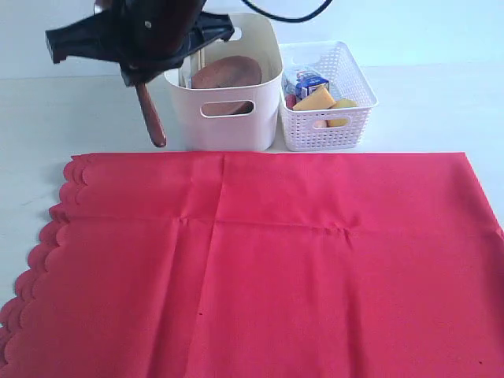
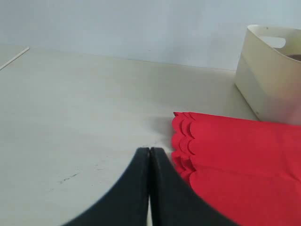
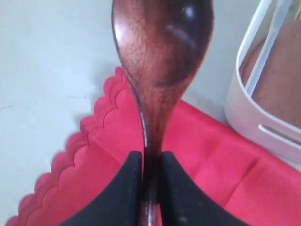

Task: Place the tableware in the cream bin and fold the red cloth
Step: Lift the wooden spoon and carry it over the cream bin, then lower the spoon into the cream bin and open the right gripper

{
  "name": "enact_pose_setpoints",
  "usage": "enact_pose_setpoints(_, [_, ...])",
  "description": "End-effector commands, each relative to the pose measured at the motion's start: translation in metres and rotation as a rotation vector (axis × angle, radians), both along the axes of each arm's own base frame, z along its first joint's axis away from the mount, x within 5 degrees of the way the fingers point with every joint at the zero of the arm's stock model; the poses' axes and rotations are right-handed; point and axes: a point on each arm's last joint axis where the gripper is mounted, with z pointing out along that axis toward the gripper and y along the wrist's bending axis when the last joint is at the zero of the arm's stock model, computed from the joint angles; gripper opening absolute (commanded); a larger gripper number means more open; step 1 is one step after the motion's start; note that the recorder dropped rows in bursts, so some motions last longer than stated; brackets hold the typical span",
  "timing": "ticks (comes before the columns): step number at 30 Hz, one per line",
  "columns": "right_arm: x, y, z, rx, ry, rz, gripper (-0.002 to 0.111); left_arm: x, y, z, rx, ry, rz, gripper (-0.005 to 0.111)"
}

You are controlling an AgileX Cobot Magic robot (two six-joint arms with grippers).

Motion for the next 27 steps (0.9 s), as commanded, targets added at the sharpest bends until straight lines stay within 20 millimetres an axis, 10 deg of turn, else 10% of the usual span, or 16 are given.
enact_pose_setpoints(1, [0.009,-0.016,0.029,0.067,-0.118,-0.017,0.000,0.000,0.000,0.000,-0.003,-0.008,-0.006,0.001])
enact_pose_setpoints(15, [0.064,-0.066,0.052,0.209,-0.287,-0.164,0.000,0.000,0.000,0.000,-0.003,-0.008,-0.006,0.001])
enact_pose_setpoints(27, [0.107,-0.077,0.021,0.252,-0.369,-0.218,0.000,0.000,0.000,0.000,-0.003,-0.008,-0.006,0.001])
